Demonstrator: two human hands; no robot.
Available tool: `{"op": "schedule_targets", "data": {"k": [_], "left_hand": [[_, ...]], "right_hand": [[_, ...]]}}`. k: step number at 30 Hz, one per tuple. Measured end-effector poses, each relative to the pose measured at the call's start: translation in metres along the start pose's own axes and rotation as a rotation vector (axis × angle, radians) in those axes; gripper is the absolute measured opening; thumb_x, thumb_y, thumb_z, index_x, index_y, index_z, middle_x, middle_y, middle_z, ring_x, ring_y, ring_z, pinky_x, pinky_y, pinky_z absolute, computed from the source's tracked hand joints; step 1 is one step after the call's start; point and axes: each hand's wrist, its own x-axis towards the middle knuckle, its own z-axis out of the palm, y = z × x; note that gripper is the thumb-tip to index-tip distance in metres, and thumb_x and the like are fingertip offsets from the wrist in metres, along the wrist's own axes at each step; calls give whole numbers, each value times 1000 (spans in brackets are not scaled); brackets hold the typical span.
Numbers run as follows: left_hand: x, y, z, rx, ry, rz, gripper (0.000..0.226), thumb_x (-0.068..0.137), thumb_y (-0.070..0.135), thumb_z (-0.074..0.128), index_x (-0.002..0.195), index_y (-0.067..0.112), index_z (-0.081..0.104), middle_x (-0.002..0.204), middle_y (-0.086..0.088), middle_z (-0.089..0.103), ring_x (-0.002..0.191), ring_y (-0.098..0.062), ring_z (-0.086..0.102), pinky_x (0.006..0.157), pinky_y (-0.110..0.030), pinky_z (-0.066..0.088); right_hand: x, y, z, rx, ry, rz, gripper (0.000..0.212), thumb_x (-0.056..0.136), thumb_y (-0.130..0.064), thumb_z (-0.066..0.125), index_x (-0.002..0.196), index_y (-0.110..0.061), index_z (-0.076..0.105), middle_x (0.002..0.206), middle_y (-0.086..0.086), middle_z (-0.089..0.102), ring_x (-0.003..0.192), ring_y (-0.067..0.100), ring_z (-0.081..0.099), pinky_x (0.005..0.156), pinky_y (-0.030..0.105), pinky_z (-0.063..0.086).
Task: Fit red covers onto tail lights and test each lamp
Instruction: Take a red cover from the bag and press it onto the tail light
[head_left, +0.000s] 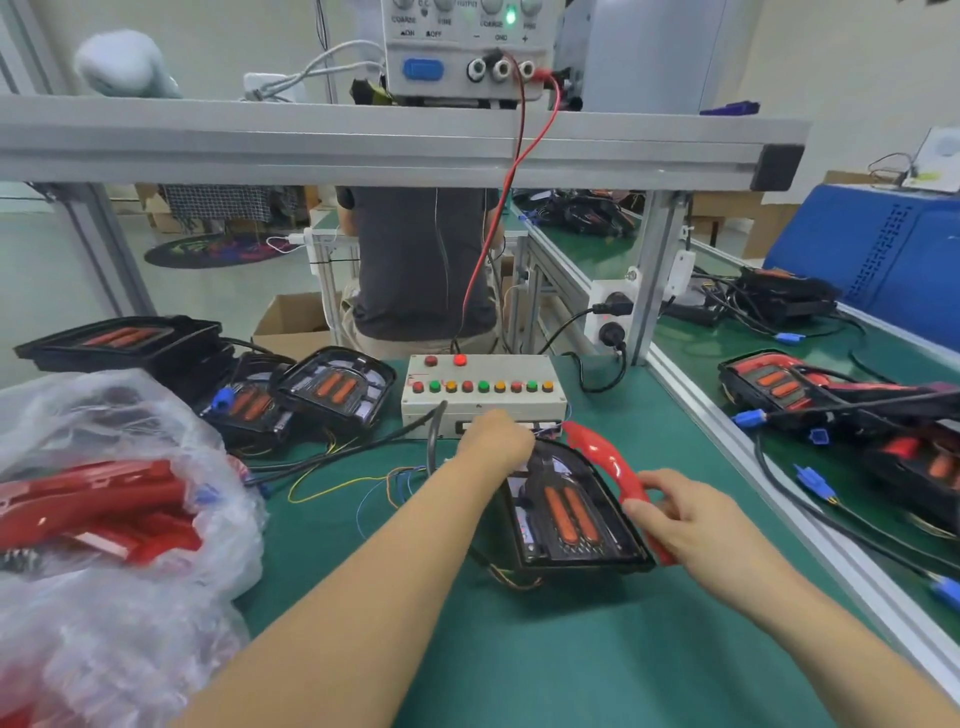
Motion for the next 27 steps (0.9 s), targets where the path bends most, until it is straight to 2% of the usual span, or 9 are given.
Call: {"op": "schedule_targets", "data": {"k": [2, 4, 9, 12, 14, 18, 22, 25, 27], "left_hand": [[4, -7, 6, -99, -4, -82, 28, 91, 5, 45, 115, -4, 57, 124, -23, 58, 115, -33, 56, 92, -42, 49], [6, -11, 7, -188, 27, -114, 27, 91, 2, 43, 113, -6, 56, 125, -24, 56, 113, -33, 56, 81, -42, 51], [7, -14, 5, -476, -13, -112, 31, 95, 1, 43, 123, -4, 54, 124, -21, 58, 99, -29, 62, 73, -30, 51], [0, -15, -1, -677, -99, -201, 13, 91, -6, 42, 89, -1, 54, 88, -18, 57, 64, -23, 54, 56, -28, 44], [-4, -16, -6, -806, -165, -260, 21, 87, -9, 40, 69, 1, 45, 73, -16, 51, 58, -27, 51, 56, -30, 44], [-11, -15, -12, -1028, -295, -240, 11, 83, 4, 53, 72, 6, 52, 66, -10, 59, 48, -22, 57, 50, -26, 50], [-11, -14, -11, -994, -374, -180, 28, 76, 23, 76, 97, 7, 67, 73, -11, 71, 52, -22, 66, 51, -27, 56], [-10, -18, -12, -910, -318, -186, 24, 73, 19, 80, 88, 4, 68, 64, -11, 71, 46, -21, 65, 43, -26, 53], [-8, -22, -14, -892, -302, -184, 23, 72, 19, 81, 84, 5, 67, 65, -12, 71, 47, -22, 65, 45, -27, 54]], "right_hand": [[-3, 0, 3, -111, 14, -28, 10, 93, -36, 57, 103, -36, 60, 66, 1, 64, 63, 10, 58, 62, 28, 45], [-6, -2, 6, -187, 18, -53, 15, 93, -39, 55, 107, -37, 60, 68, -1, 64, 69, 12, 60, 61, 27, 44], [-5, -9, 11, -323, 84, -96, 25, 95, -42, 51, 110, -25, 61, 80, -2, 67, 82, 25, 62, 69, 32, 49], [-6, -14, 13, -317, 95, -143, 24, 96, -41, 49, 110, -26, 62, 78, -4, 65, 80, 24, 61, 69, 32, 48], [-7, -16, 14, -306, 109, -172, 23, 96, -41, 48, 110, -27, 61, 78, -4, 66, 78, 24, 61, 68, 31, 48], [-7, -18, 14, -343, 86, -225, 26, 97, -43, 45, 110, -25, 58, 82, -3, 69, 79, 26, 61, 73, 34, 49], [-10, -18, 15, -433, 145, -249, 33, 97, -49, 43, 118, -28, 57, 92, -2, 71, 86, 25, 63, 74, 34, 49], [-8, -15, 16, -466, 171, -245, 36, 92, -57, 48, 119, -35, 60, 97, -9, 62, 88, 16, 60, 70, 32, 45], [-5, -12, 15, -168, 67, -143, 39, 82, -61, 61, 117, -44, 59, 104, -16, 52, 91, 8, 59, 74, 27, 46]]}}
